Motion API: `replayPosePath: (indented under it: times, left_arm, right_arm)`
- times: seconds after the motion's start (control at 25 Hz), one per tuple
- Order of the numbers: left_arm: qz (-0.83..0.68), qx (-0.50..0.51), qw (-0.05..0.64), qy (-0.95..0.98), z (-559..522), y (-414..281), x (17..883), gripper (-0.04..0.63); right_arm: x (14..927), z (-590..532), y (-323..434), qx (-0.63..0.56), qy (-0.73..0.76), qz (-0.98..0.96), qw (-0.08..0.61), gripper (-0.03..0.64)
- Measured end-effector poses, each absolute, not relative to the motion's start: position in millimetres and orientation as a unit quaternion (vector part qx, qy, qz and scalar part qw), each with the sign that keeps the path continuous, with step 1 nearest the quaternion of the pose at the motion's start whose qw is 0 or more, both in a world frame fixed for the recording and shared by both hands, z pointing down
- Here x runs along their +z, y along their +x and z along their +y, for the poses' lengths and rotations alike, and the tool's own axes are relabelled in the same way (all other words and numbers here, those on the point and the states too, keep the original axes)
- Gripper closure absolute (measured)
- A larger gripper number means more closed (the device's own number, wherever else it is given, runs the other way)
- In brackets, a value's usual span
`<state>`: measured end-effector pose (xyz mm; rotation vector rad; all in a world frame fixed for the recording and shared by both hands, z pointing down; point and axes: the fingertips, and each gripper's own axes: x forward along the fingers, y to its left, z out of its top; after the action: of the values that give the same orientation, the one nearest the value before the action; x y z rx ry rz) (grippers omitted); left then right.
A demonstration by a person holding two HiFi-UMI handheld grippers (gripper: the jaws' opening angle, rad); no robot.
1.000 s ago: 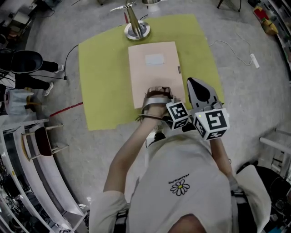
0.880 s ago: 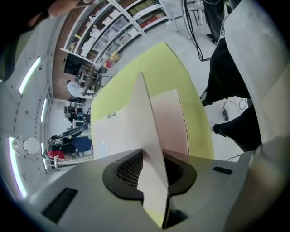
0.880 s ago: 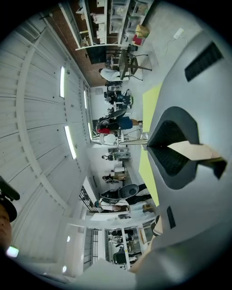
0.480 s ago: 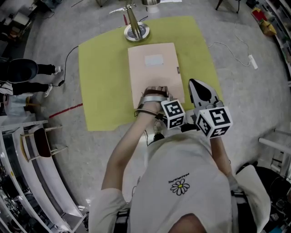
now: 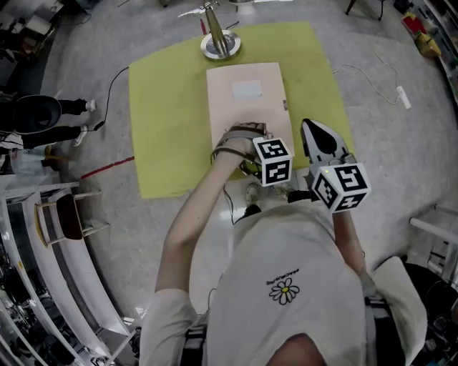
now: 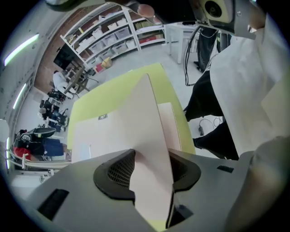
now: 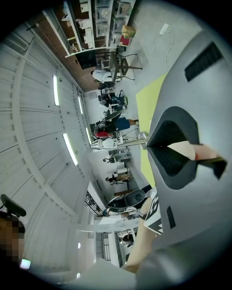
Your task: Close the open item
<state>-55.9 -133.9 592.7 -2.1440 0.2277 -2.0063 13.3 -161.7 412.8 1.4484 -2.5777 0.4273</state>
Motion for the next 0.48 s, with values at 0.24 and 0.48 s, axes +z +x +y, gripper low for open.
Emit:
replayPosePath:
  times: [0.24,0.48]
  left_arm:
    - [0.067,-0.655,0.07,-0.749,-134.7,-56.2,588.9,0.419]
    - [-0.011,-0.617,-0.064,-0.784,-104.8,-50.9,595.2,0.081]
  right_arm:
    - [414.8,-166.0,13.4,0.157,0.485,-0.858,0.064,0.607]
    - [416.4,-168.0,17.3,0.165,0.491,-0.854,0.053,0.607]
